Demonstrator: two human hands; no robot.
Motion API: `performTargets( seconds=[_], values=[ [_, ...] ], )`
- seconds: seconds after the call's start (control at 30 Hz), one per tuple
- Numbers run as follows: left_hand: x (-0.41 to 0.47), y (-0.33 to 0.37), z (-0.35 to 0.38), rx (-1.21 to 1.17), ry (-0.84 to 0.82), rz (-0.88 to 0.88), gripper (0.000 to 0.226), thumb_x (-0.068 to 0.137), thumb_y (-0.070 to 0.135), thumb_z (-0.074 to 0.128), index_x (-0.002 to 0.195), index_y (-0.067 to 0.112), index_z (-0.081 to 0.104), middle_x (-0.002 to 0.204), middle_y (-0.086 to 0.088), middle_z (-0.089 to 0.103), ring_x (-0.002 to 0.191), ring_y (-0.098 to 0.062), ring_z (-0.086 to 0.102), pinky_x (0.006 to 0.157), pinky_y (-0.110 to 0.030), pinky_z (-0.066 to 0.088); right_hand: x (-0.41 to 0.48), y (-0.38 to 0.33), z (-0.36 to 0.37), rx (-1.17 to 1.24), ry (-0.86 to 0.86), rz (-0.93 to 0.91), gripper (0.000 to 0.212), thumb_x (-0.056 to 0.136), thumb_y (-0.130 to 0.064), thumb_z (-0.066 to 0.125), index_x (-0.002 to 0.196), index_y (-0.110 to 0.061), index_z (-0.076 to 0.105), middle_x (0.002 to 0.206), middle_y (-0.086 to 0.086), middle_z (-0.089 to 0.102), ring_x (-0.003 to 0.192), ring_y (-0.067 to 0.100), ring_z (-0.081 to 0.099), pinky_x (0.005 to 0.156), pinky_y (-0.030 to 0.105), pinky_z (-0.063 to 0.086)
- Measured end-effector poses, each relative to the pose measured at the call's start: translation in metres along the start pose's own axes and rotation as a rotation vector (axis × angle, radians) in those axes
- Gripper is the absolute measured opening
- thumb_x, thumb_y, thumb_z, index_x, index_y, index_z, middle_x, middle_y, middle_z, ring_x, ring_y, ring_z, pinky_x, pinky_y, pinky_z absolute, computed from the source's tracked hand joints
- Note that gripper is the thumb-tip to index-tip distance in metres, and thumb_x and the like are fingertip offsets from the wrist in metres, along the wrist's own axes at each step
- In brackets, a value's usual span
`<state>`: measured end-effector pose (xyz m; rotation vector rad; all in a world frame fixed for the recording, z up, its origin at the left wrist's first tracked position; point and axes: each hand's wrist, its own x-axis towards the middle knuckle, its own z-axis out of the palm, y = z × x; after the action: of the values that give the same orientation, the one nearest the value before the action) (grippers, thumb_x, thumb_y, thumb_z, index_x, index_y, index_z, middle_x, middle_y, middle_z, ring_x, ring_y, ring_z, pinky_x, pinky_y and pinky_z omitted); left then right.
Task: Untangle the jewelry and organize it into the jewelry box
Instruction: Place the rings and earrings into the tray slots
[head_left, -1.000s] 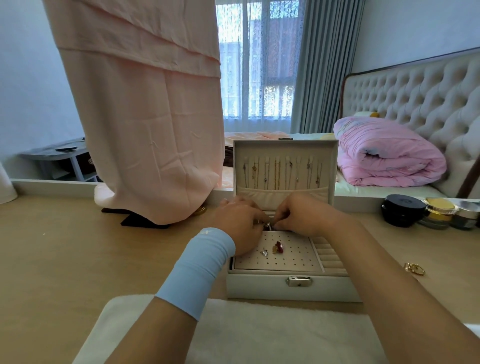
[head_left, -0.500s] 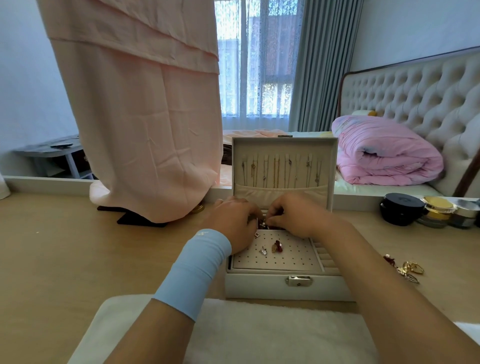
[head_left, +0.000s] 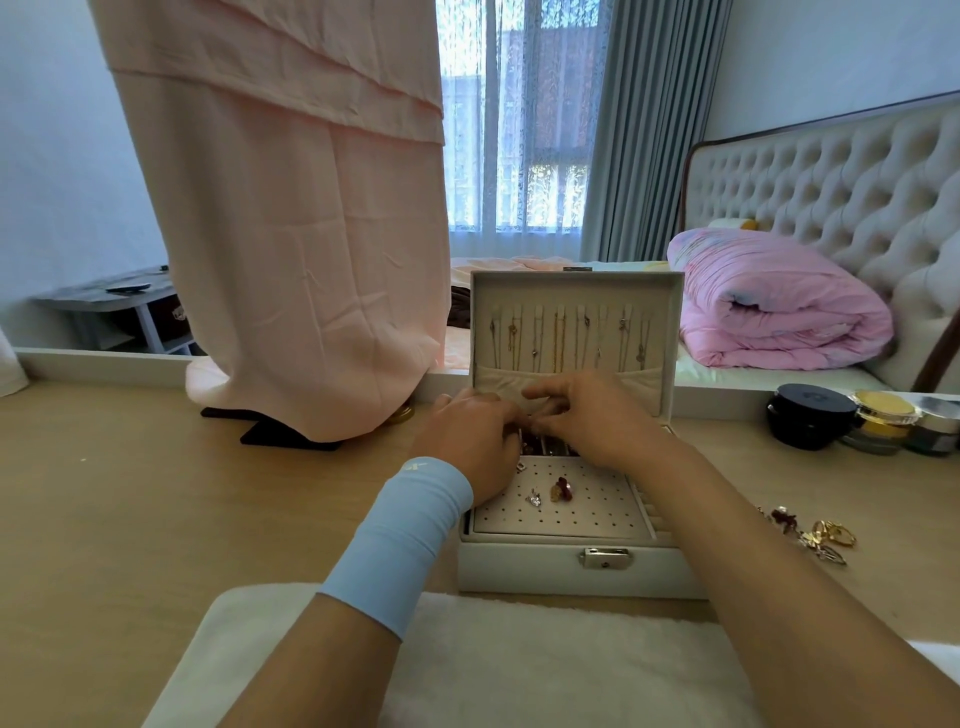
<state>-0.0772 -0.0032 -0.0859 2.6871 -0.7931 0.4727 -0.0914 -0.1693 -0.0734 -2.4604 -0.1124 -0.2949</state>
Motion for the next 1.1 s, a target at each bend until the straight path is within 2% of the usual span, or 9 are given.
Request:
performTargets(
  seconds=[0.13,0.27,0.43,0.57,0.67,0.73,0.8,0.93,1.1],
  values=[
    [0.001,-0.003,0.002,0.045,0.006,0.017,0.028,0.094,0.034,0.046,0.113,0.038,0.066,0.120,0.012,0.064,0.112,-0.014,0.049,0.100,-0.034,0.032,-0.001,0.002,-0.011,-0.007,0.011,-0.022,0.024,0.091,-0.011,0.072,0.109,-0.027,0.074,0.092,-0.018,0.067,0.083,-0.007,0.061,0.066,0.006,0.043],
    [0.002,-0.002,0.002,0.110,-0.099,0.059,0.029,0.097,0.035,0.045,0.114,0.045,0.067,0.128,0.016,0.059,0.120,-0.014,0.043,0.102,-0.035,0.028,-0.003,-0.001,-0.012,-0.091,-0.094,-0.020,0.018,0.092,-0.012,0.070,0.102,-0.026,0.077,0.093,-0.016,0.068,0.087,0.000,0.063,0.080,0.020,0.051],
    [0.002,-0.003,-0.002,0.047,-0.102,0.065,0.031,0.096,0.029,0.045,0.113,0.044,0.067,0.127,0.014,0.060,0.121,-0.014,0.043,0.106,-0.035,0.028,-0.004,-0.002,-0.011,-0.187,-0.173,0.002,0.019,0.096,-0.016,0.065,0.105,-0.027,0.078,0.099,-0.012,0.069,0.089,0.002,0.060,0.080,0.020,0.046],
    [-0.001,-0.002,-0.016,-0.077,0.030,0.023,0.027,0.093,0.027,0.051,0.109,0.037,0.069,0.122,0.009,0.062,0.116,-0.014,0.048,0.106,-0.034,0.035,-0.007,-0.006,-0.020,-0.102,-0.134,-0.031,0.018,0.096,-0.017,0.065,0.099,-0.033,0.073,0.099,-0.013,0.070,0.091,0.004,0.063,0.082,0.025,0.052],
    [-0.006,0.001,-0.026,-0.109,0.092,0.017,0.023,0.092,0.027,0.054,0.107,0.035,0.070,0.117,0.012,0.062,0.109,-0.011,0.049,0.099,-0.028,0.035,-0.014,-0.014,-0.034,-0.082,-0.195,-0.062,0.019,0.094,-0.021,0.068,0.090,-0.040,0.070,0.095,-0.017,0.069,0.091,0.001,0.064,0.086,0.027,0.052],
    [-0.011,0.003,-0.028,-0.139,0.064,0.015,0.020,0.092,0.029,0.055,0.105,0.036,0.070,0.111,0.014,0.062,0.100,-0.007,0.050,0.095,-0.026,0.040,-0.020,-0.017,-0.041,-0.136,-0.290,-0.065,0.014,0.093,-0.026,0.069,0.093,-0.039,0.074,0.094,-0.019,0.070,0.092,0.000,0.064,0.089,0.026,0.052],
    [-0.017,0.007,-0.029,-0.187,-0.016,0.005,0.019,0.091,0.032,0.055,0.102,0.039,0.069,0.105,0.015,0.062,0.092,-0.007,0.056,0.090,-0.032,0.051,-0.029,-0.018,-0.047,-0.167,-0.361,-0.044,0.010,0.092,-0.032,0.071,0.098,-0.037,0.077,0.095,-0.023,0.069,0.093,-0.003,0.063,0.090,0.024,0.049],
    [-0.026,0.019,-0.031,-0.187,-0.179,0.012,0.023,0.091,0.032,0.056,0.110,0.038,0.068,0.098,0.020,0.061,0.089,-0.004,0.059,0.088,-0.030,0.053,-0.044,-0.015,-0.045,-0.186,-0.422,-0.008,0.015,0.085,-0.033,0.078,0.101,-0.036,0.078,0.098,-0.022,0.070,0.095,-0.001,0.062,0.082,0.020,0.046],
    [-0.037,0.022,-0.025,-0.219,-0.147,-0.002,0.022,0.092,0.035,0.058,0.112,0.037,0.067,0.091,0.023,0.060,0.083,-0.001,0.057,0.081,-0.022,0.049,-0.048,-0.011,-0.042,-0.145,-0.345,-0.036,0.008,0.085,-0.030,0.080,0.087,-0.037,0.076,0.091,-0.017,0.072,0.087,-0.001,0.062,0.073,0.018,0.045]
  ],
)
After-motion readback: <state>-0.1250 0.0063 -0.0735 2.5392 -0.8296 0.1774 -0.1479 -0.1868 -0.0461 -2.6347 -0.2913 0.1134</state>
